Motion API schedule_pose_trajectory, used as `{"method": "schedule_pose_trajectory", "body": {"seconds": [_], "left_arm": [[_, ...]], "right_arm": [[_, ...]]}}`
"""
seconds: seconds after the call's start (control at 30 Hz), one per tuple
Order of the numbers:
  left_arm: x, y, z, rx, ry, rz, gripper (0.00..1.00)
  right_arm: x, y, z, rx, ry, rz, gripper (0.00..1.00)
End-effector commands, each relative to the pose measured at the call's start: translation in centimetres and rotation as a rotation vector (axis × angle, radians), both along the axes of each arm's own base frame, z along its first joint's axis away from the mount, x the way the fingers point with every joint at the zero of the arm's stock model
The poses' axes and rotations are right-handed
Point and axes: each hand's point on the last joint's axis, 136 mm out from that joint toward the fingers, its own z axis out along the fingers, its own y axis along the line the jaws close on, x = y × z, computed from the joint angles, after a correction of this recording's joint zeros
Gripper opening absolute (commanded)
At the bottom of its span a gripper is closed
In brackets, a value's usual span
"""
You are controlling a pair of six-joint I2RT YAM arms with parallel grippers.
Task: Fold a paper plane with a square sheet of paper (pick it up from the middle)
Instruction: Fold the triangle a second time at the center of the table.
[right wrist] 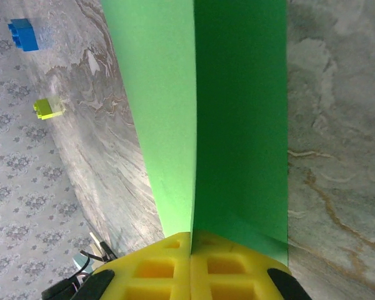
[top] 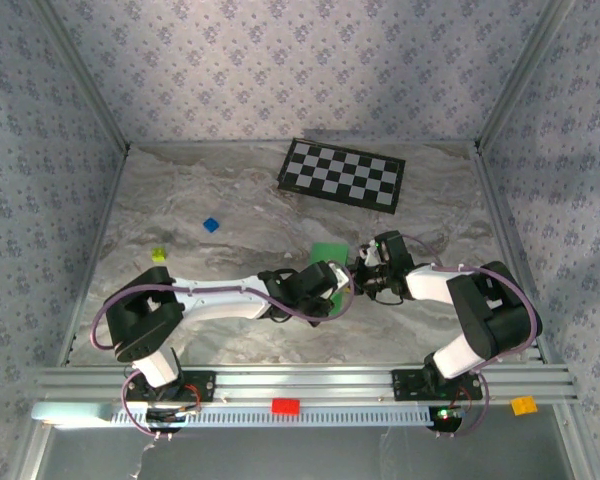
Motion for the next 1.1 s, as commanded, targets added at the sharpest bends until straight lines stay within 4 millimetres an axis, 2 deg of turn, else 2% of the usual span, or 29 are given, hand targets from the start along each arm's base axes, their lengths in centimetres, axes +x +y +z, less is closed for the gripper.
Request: {"method": "schedule_pose_trajectory", "body": {"seconds": [0.0, 0.23, 0.43, 0.53, 0.6, 0.8, 0.93, 1.07], "left_arm": [[0.0, -0.2, 0.7, -0.008, 0.002, -0.009, 0.23], [0.2, -0.1, 0.7, 0.001, -0.006, -0.006, 0.22], [0.2, -0.2, 0.9, -0.002, -0.011, -0.007, 0.05], [0.2, -0.2, 1.0, -0.008, -0.011, -0.005, 0.0], [0.2, -0.3, 1.2, -0.021, -0.005, -0.003, 0.0], [0.4, -0.7, 2.0, -0.099, 0.067, 0.022, 0.0], [0.9, -0.8, 2.3, -0.15, 0.136, 0.07, 0.0], [1.2, -1.2, 2.3, -0.175, 0.189, 0.118, 0.0]], "right_arm": [[0.4, 0.4, 1.3, 0.02, -0.028, 0.02, 0.06], [0.5, 0.4, 1.2, 0.019, -0.025, 0.018, 0.06], [0.4, 0.4, 1.2, 0.019, -0.024, 0.019, 0.07], [0.4, 0.4, 1.2, 0.016, -0.024, 0.016, 0.1], [0.4, 0.2, 1.1, 0.004, -0.025, 0.011, 0.15], [0.1, -2.0, 1.0, -0.093, -0.046, -0.035, 0.31], [-0.4, -4.3, 1.0, -0.176, -0.062, -0.091, 0.36], [-1.1, -5.9, 1.6, -0.229, -0.071, -0.115, 0.36]]}}
